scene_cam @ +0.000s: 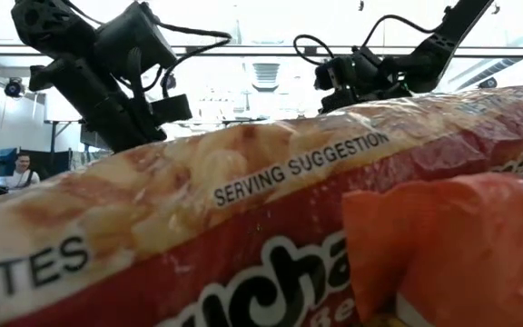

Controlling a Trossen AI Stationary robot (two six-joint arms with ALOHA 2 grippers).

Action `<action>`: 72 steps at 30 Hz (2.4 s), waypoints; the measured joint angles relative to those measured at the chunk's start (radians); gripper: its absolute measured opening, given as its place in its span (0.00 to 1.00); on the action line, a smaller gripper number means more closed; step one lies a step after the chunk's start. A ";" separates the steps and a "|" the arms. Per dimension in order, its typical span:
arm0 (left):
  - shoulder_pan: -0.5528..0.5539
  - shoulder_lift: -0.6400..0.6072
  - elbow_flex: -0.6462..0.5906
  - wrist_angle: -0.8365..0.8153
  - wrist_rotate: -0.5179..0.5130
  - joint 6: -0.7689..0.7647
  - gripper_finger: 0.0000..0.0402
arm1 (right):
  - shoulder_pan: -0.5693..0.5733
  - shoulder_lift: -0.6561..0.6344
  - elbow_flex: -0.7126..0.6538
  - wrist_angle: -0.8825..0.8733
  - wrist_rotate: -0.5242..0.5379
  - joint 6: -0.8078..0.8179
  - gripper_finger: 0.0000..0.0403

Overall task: Sort Maruchan noodles
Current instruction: Put the top red noodle pack into the white bin

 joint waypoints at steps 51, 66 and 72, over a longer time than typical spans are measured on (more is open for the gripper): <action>-0.009 -0.002 0.010 0.369 -0.175 0.277 0.00 | -0.025 0.054 0.000 0.132 -0.154 0.080 0.48; -0.010 -0.002 0.070 0.385 -0.119 0.354 0.00 | -0.027 0.054 0.000 0.146 -0.125 -0.005 0.47; -0.002 -0.001 0.069 0.413 -0.119 0.364 0.00 | -0.025 0.053 0.000 0.169 -0.127 -0.010 0.41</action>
